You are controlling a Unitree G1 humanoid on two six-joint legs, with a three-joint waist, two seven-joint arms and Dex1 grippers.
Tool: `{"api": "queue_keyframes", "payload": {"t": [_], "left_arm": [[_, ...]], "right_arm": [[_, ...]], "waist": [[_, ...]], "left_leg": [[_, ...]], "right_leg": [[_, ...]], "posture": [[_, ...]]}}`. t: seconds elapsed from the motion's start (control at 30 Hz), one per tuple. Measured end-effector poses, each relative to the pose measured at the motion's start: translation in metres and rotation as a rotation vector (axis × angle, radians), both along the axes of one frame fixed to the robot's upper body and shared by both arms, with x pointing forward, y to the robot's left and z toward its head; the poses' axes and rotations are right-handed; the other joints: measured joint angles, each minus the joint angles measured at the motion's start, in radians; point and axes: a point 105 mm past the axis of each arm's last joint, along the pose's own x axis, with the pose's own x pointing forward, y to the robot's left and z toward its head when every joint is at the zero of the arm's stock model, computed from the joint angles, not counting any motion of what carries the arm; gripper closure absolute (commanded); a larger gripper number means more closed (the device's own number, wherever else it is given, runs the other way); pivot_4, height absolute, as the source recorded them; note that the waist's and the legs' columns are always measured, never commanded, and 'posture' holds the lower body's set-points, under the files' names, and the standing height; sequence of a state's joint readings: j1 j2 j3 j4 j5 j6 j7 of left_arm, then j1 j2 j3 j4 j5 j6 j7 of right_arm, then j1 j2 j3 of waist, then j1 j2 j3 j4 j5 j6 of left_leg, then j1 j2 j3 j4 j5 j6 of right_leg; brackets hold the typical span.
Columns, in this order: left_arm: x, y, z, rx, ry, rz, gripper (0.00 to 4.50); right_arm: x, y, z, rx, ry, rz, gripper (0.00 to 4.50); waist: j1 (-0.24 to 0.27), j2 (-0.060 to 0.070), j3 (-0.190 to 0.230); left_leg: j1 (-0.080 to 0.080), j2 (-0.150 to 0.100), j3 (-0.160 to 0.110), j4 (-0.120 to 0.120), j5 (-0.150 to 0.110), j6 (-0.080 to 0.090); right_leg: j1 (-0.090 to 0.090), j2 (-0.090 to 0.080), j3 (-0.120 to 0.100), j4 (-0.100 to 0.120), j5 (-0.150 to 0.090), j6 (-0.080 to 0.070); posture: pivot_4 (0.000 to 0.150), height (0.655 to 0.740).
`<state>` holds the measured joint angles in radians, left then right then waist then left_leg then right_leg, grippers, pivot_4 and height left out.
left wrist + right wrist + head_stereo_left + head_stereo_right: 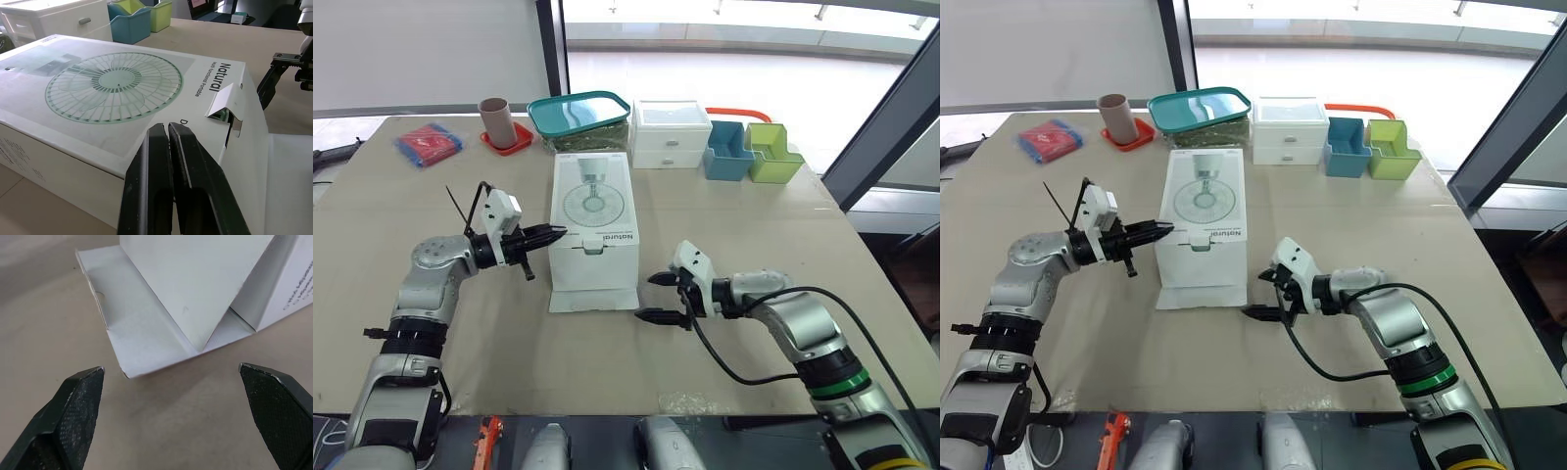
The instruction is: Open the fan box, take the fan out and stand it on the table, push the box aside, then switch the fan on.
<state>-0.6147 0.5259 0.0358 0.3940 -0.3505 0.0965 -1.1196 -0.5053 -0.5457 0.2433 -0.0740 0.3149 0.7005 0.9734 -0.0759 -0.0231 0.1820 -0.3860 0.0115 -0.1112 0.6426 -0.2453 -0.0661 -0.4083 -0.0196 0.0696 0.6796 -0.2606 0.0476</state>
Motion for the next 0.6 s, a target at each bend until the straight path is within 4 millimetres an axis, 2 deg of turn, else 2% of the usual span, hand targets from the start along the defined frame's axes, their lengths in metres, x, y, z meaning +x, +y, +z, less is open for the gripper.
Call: {"api": "queue_keyframes", "payload": {"t": [0.1,0.2,0.4,0.57,0.6], "left_arm": [[0.0,0.0,0.0,0.002,-0.001,0.0,4.31],[0.0,0.0,0.0,0.002,-0.002,0.001,4.5],[0.001,-0.001,0.0,0.001,-0.003,0.004,4.5],[0.001,-0.002,0.0,0.001,-0.008,0.009,4.5],[0.001,-0.002,0.0,0.001,-0.009,0.009,4.5]], "right_arm": [[0.003,0.006,0.01,0.035,-0.013,0.004,0.0],[0.004,0.008,0.011,0.041,-0.009,0.005,0.65],[0.009,0.007,0.01,0.041,0.013,-0.015,0.65],[0.009,0.015,0.011,0.055,0.021,0.001,0.65],[0.009,0.015,0.011,0.056,0.022,0.001,0.92]], "waist": [[0.001,0.0,0.0],[0.001,0.0,0.0],[0.001,0.0,0.0],[0.001,0.0,0.0],[0.001,0.0,0.0]], "left_leg": [[0.0,0.0,0.0,0.0,0.0,0.0],[0.0,0.0,0.0,0.0,0.0,0.0],[0.0,0.0,0.0,0.0,0.0,0.0],[0.0,0.0,0.0,0.0,0.0,0.0],[0.0,0.0,0.0,0.0,0.0,0.0]], "right_leg": [[0.0,0.0,0.0,0.0,0.0,0.0],[0.0,0.0,0.0,0.0,0.0,0.0],[0.0,0.0,0.0,0.0,0.0,0.0],[0.0,-0.001,0.0,0.0,0.0,0.0],[0.0,0.0,0.0,0.0,0.0,0.0]], "posture": [[0.15,0.74],[0.15,0.74],[0.15,0.74],[0.15,0.74],[0.15,0.74]]}}
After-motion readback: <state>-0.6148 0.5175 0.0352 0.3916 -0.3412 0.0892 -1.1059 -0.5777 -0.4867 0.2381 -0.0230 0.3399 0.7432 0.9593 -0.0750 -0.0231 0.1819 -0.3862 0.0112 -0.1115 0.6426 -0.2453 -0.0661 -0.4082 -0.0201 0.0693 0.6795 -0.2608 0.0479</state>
